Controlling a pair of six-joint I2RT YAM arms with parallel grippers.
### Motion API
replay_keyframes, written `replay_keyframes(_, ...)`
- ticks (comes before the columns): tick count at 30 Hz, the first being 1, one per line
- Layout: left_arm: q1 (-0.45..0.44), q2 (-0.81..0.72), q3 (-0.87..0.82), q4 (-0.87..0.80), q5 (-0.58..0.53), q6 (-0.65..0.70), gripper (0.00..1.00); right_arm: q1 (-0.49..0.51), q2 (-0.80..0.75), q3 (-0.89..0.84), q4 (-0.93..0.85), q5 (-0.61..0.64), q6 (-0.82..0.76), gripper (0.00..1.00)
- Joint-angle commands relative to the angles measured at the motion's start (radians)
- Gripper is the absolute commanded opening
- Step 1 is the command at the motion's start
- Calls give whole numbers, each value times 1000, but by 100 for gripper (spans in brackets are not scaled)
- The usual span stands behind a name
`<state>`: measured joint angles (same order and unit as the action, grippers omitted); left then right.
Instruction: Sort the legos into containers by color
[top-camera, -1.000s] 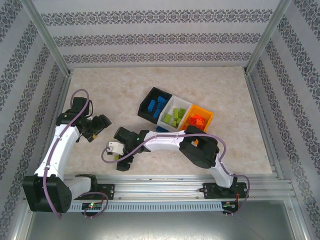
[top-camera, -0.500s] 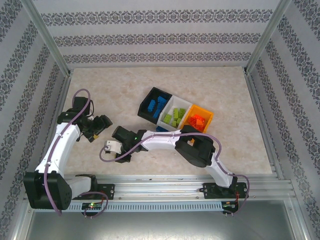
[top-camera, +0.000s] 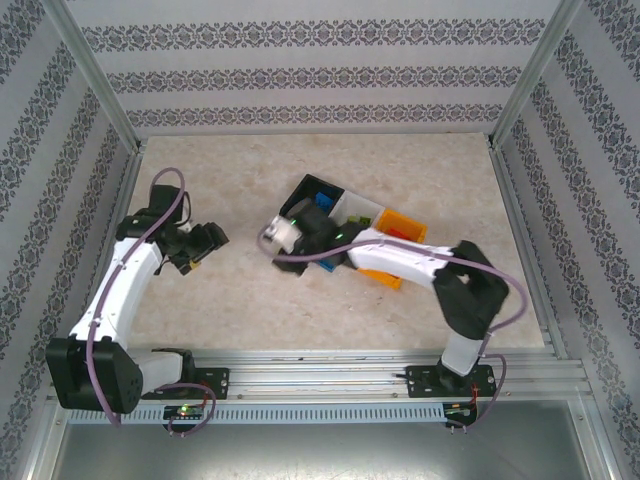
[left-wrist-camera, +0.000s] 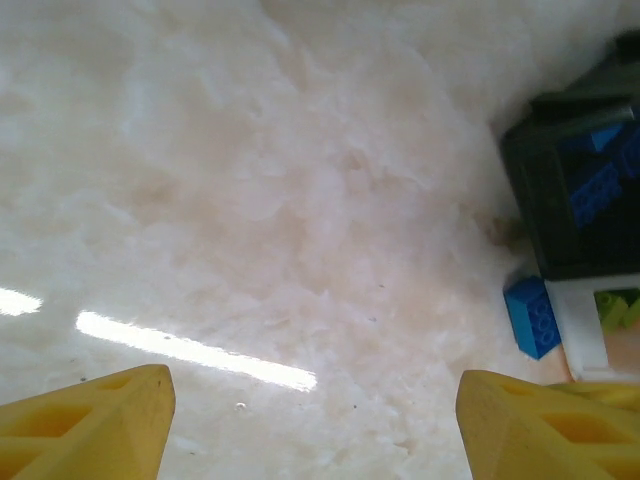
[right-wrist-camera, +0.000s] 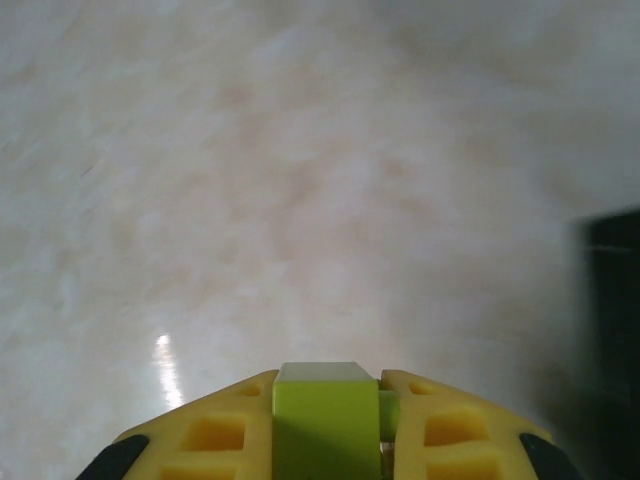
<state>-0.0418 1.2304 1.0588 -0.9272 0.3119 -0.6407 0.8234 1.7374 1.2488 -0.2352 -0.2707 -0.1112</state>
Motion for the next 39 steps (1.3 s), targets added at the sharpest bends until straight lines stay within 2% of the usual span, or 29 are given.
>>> replay_keyframes(1, -138, 82, 35, 60, 2, 61, 75, -116, -36, -28, -86, 67, 41, 10)
replay_keyframes(4, -267, 163, 44, 137, 5, 69, 75, -241, -24, -22, -118, 71, 57, 10)
replay_keyframes(9, -375, 332, 70, 260, 51, 68, 74, -363, 88, 58, -155, 55, 38, 11)
replay_keyframes(14, -413, 509, 168, 313, 96, 90, 74, -439, 209, 129, -159, 82, 86, 15)
replay_keyframes(18, -446, 609, 265, 303, 114, 125, 74, -475, 318, 263, -227, 104, 130, 16)
replay_keyframes(22, -464, 657, 301, 306, 139, 144, 75, -481, 381, 373, -313, 199, 139, 17)
replay_keyframes(28, -492, 710, 315, 336, 168, 158, 78, -538, 404, 423, -351, 234, 200, 19)
replay_keyframes(30, -507, 734, 344, 322, 171, 177, 80, -542, 395, 424, -351, 228, 181, 27)
replay_keyframes(32, -523, 764, 386, 281, 169, 208, 82, -542, 377, 421, -363, 215, 168, 52)
replay_keyframes(33, -528, 777, 402, 265, 163, 223, 83, -542, 365, 412, -363, 211, 166, 58)
replay_keyframes(35, -537, 800, 428, 237, 148, 246, 86, -541, 325, 371, -347, 199, 174, 64)
replay_keyframes(39, -554, 840, 469, 214, 152, 273, 90, -536, 251, 294, -314, 174, 202, 65)
